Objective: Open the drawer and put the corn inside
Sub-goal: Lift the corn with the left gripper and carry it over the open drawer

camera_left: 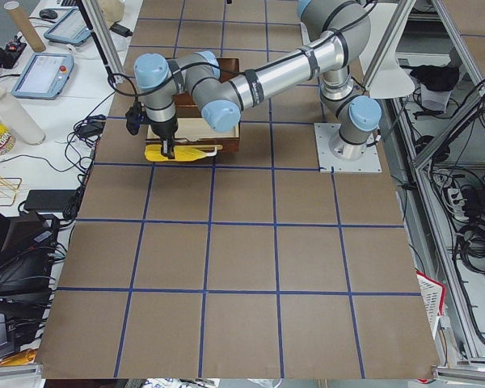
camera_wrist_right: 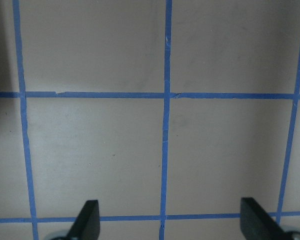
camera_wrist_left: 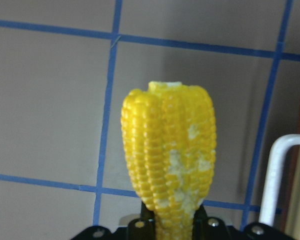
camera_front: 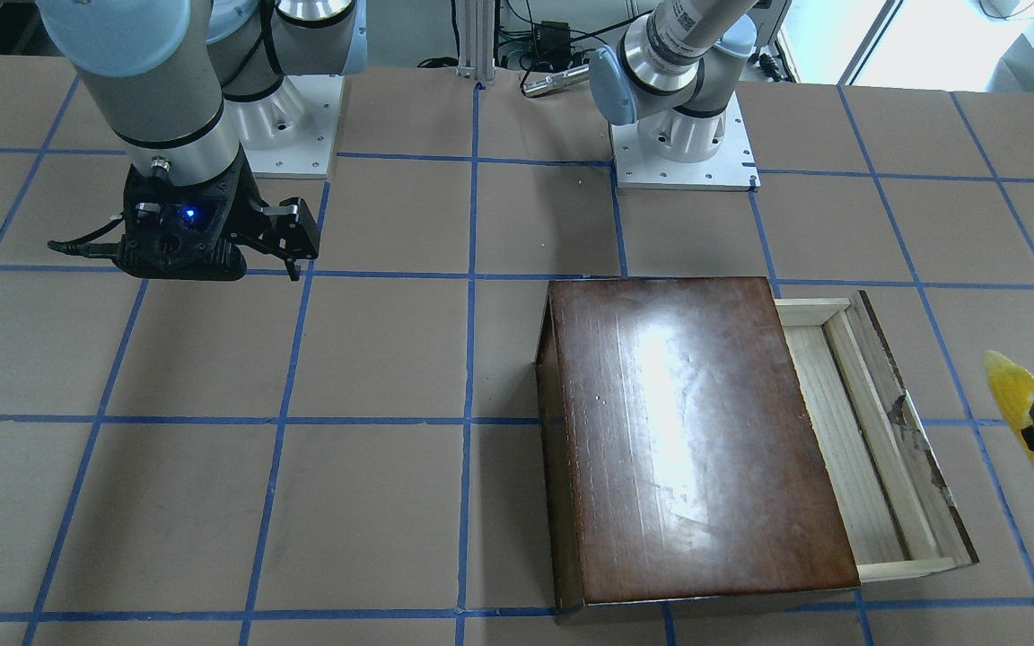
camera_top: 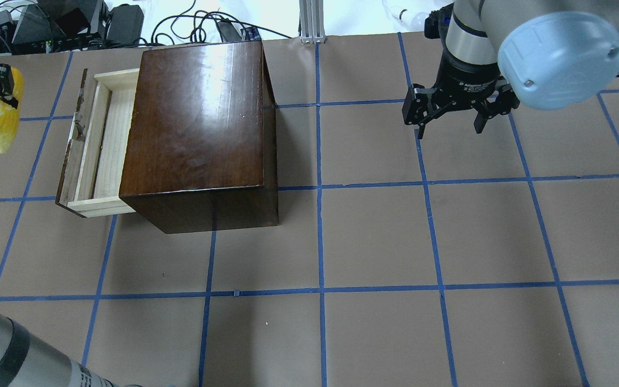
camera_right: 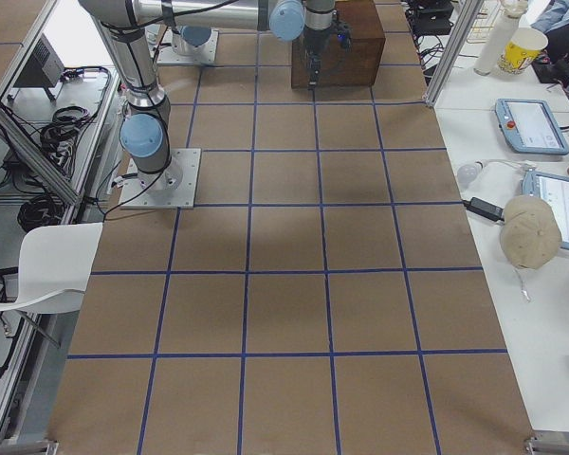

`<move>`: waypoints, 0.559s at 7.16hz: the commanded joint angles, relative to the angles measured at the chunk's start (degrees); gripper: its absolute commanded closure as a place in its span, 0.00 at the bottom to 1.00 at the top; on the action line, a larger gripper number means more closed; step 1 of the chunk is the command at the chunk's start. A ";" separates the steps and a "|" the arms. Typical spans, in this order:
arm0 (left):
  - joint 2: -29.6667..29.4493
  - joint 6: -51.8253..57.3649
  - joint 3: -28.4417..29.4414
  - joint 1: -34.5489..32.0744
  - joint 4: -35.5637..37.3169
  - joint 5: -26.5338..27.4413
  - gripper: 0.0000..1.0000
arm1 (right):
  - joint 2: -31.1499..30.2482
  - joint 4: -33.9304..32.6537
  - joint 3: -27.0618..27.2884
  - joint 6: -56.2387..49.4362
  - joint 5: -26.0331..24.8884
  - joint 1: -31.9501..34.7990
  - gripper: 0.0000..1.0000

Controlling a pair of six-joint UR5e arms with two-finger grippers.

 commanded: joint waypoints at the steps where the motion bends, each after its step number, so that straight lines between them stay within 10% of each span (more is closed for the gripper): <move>1: 1.55 0.38 -0.24 -5.82 -1.85 -2.17 1.00 | -0.08 0.08 0.00 0.00 0.04 0.00 0.00; 4: 0.85 0.38 -5.05 -7.60 -2.92 -2.70 1.00 | 0.01 0.08 0.00 0.00 -0.05 0.00 0.00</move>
